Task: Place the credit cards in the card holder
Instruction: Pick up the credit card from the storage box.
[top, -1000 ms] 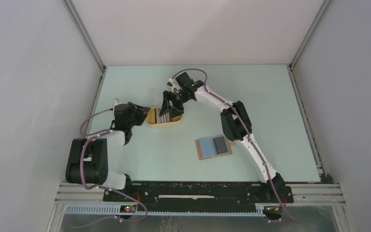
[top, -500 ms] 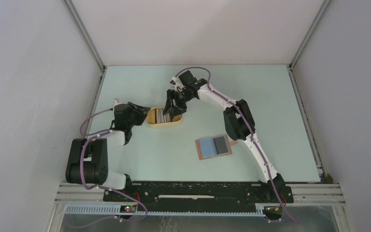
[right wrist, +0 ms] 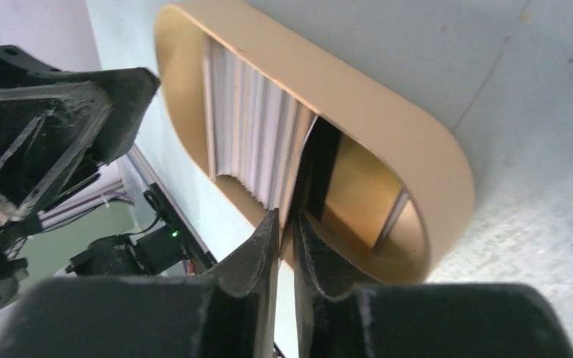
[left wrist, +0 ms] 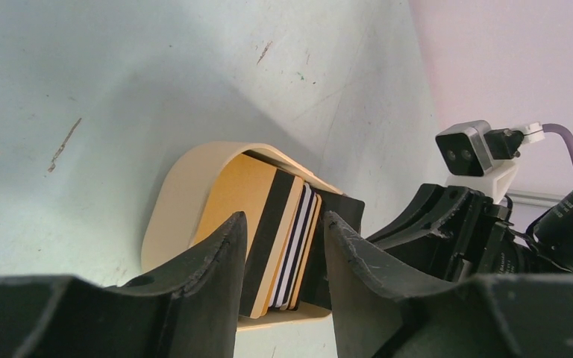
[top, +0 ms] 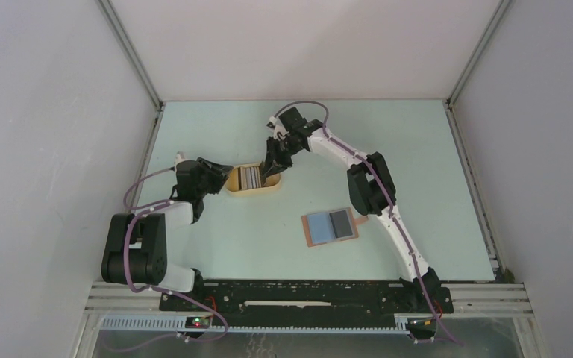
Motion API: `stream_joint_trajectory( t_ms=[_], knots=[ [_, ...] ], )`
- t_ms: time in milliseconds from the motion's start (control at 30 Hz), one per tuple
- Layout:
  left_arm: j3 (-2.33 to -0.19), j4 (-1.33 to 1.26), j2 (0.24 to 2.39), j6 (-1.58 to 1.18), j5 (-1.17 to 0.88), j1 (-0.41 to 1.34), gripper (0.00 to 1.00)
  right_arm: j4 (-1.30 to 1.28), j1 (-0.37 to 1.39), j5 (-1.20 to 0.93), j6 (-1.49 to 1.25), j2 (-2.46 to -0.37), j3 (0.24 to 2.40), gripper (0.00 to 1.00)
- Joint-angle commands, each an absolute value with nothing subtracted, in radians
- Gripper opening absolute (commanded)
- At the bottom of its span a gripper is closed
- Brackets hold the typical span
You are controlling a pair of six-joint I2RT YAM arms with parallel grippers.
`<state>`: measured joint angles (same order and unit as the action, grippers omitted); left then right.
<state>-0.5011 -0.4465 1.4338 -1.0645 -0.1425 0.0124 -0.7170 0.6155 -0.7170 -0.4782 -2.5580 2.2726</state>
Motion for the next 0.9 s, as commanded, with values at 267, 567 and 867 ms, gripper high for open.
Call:
stream_joint_trajectory(
  t_ms=[267,567,867],
  knots=[
    [-0.538,-0.5,1.44,-1.051,-0.179,0.003,0.47,-0.75,0.615,-0.558,-0.366,-2.472,2.283,0.01],
    [-0.439,-0.767,1.392,-1.023,-0.278,-0.036,0.51,-0.779,0.615,-0.516,-0.267,-2.376,2.282,0.0],
    [-0.344,-1.232,1.388,-1.037,-0.511,-0.034,0.6,-0.757,0.613,-0.625,-0.106,-2.187,2.097,0.0]
  ],
)
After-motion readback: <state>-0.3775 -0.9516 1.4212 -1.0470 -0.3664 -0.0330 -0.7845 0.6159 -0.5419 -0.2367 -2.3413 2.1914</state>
